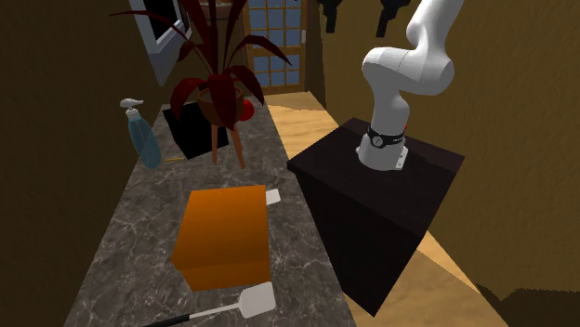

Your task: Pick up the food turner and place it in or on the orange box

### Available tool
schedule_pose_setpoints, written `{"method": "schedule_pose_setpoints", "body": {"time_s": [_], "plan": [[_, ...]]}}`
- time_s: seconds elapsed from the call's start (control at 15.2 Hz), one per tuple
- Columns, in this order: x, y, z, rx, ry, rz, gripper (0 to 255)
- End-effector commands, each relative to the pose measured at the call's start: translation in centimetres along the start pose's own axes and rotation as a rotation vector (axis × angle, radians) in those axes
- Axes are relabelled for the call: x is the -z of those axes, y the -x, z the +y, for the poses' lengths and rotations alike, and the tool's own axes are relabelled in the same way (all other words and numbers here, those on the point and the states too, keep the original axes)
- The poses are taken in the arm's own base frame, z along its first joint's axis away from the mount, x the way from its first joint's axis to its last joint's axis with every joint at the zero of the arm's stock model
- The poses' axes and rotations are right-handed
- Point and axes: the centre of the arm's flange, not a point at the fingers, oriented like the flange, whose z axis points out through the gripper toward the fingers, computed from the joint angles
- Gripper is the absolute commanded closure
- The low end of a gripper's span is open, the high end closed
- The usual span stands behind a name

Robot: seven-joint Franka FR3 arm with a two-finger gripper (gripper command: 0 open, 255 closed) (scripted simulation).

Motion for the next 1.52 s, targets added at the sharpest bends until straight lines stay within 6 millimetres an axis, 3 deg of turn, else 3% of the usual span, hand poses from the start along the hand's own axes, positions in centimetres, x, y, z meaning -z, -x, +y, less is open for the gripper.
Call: {"method": "schedule_pose_setpoints", "body": {"time_s": [0.0, 0.73, 1.45], "plan": [[0.0, 0.0, 0.0, 0.000, 0.000, 0.000, 0], [-12.4, -4.4, 5.9, -0.191, 0.024, -0.015, 0], [-24.7, -7.5, 12.8, -0.382, 0.048, -0.029, 0]]}}
